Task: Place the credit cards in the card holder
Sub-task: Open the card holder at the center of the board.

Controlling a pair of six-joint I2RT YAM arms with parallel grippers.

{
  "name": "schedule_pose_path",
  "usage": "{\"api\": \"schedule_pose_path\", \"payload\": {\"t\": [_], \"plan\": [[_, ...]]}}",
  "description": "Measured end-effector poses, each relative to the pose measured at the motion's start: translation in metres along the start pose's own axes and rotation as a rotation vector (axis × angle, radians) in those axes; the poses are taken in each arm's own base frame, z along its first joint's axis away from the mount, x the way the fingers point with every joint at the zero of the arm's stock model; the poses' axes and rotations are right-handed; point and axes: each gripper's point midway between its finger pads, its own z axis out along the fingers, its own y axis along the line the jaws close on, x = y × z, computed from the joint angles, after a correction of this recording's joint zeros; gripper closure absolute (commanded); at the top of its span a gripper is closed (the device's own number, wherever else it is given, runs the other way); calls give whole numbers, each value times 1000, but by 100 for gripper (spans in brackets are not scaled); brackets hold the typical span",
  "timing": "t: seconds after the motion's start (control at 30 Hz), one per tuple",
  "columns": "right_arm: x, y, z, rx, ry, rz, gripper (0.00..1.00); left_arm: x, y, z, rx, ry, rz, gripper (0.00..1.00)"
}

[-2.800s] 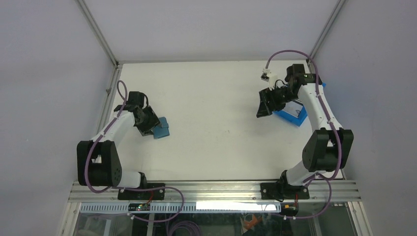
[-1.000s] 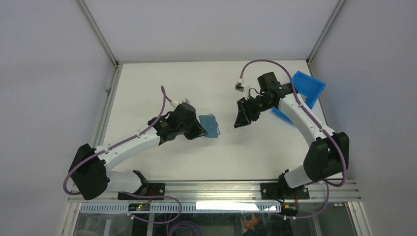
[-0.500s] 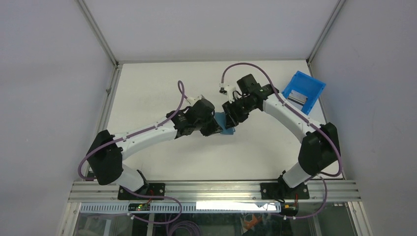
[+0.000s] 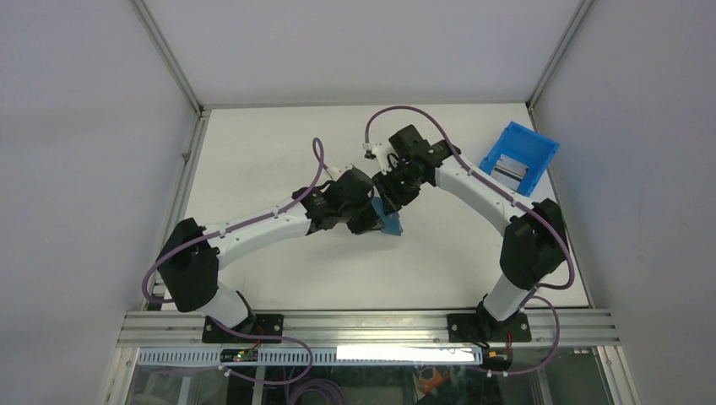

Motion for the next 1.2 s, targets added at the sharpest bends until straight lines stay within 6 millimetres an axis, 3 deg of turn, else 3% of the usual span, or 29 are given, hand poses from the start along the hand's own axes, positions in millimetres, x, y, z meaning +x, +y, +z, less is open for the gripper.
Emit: {"api": "schedule_pose_path", "payload": {"t": [0.1, 0.2, 0.47, 0.67, 0.9, 1.2], "plan": [[-2, -1, 1, 1, 1, -2, 72, 1, -1, -1, 7, 6, 14, 100], [-1, -1, 2, 0, 7, 2, 72, 1, -1, -1, 8, 8, 20, 100], [5, 2, 6, -16, 19, 9, 60, 2, -2, -1, 11, 10, 23, 100], [14, 5, 11, -26, 33, 13, 61, 7, 2, -1, -3, 23, 32, 100], [17, 9, 13, -35, 42, 22, 90, 8, 5, 0, -8, 19, 50, 100], [16, 13, 12, -40, 34, 18, 100, 5, 9, -4, -7, -3, 56, 100]]}}
